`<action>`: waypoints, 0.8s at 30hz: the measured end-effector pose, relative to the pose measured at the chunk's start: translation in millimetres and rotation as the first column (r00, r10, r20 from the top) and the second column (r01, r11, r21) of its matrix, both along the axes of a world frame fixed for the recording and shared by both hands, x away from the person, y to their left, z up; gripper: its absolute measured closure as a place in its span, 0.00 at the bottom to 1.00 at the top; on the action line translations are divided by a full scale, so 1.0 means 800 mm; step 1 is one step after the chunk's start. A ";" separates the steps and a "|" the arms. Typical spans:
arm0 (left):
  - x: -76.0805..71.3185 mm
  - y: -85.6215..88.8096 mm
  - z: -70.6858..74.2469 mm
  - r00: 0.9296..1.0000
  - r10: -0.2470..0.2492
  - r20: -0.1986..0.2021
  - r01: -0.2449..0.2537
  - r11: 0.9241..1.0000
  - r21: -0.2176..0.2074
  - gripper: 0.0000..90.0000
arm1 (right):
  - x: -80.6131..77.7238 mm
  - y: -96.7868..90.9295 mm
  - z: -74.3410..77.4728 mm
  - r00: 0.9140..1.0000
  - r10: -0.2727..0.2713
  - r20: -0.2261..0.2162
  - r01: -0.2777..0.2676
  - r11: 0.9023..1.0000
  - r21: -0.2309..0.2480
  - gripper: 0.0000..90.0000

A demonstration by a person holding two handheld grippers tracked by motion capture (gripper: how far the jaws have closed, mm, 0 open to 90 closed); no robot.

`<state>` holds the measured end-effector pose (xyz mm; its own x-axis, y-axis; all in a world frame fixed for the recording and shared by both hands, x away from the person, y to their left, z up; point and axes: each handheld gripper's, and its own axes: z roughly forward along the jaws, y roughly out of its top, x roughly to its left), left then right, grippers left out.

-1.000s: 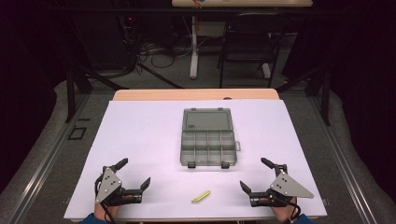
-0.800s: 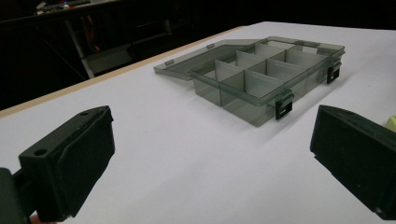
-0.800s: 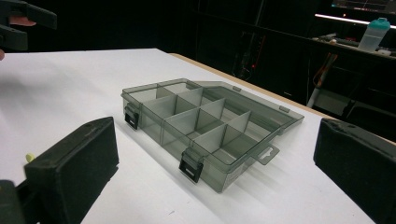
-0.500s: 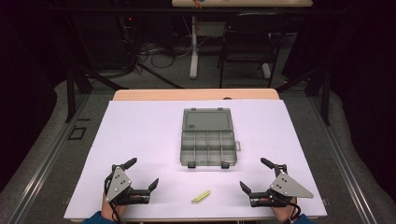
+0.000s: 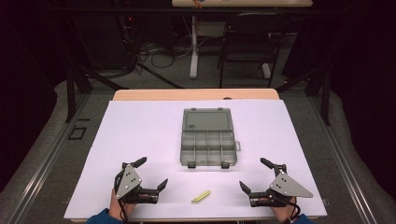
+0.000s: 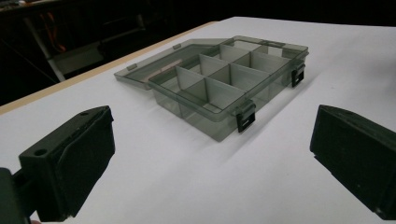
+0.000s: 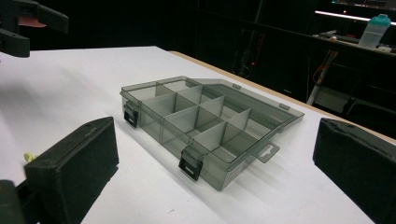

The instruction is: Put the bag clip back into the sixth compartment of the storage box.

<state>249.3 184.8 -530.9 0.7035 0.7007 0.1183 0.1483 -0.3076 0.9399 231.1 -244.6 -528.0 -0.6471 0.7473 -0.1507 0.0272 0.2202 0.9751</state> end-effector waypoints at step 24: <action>0.011 -0.051 0.007 0.991 -0.080 -0.107 0.088 0.994 0.066 0.00 | 0.000 -0.001 0.000 1.000 -0.001 -0.010 0.001 1.000 -0.004 0.00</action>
<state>258.4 144.1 -525.3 0.7706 0.6312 0.0881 0.2151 -0.3878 0.8963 231.1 -245.2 -527.8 -0.6481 0.7471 -0.1476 0.0368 0.2243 0.9738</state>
